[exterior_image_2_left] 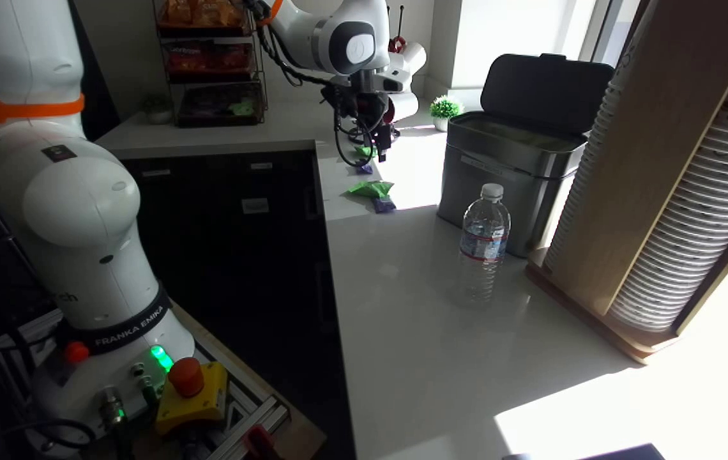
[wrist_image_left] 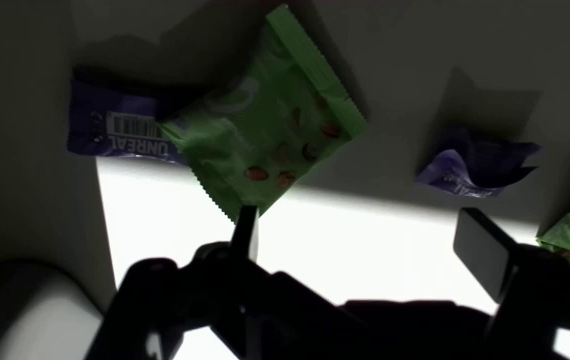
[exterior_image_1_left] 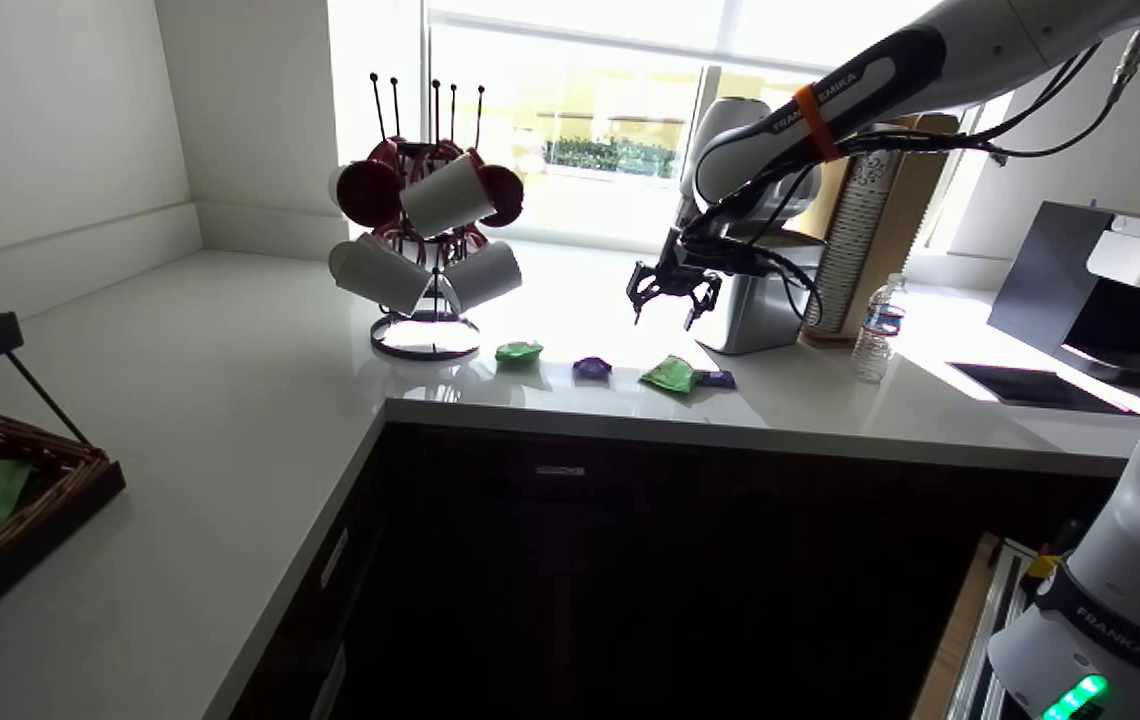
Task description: Move one purple sachet to the left, one green sachet to the right and then one green sachet to the left
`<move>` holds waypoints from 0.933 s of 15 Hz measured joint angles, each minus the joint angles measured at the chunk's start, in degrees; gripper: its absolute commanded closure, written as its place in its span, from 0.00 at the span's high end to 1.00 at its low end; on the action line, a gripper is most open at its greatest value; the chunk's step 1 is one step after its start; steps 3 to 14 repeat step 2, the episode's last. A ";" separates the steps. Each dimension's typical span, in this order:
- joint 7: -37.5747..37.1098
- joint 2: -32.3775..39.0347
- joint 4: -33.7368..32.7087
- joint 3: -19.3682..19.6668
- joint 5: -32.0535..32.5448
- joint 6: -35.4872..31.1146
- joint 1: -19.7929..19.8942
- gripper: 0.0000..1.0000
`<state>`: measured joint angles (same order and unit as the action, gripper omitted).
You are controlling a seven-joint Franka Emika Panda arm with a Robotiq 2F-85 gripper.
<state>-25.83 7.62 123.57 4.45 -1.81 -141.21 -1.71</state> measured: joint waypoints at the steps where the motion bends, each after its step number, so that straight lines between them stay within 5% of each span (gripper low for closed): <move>1: 0.00 0.00 0.00 0.00 0.00 0.00 0.00 1.00; 14: 0.00 0.00 0.00 0.00 0.00 0.00 0.00 1.00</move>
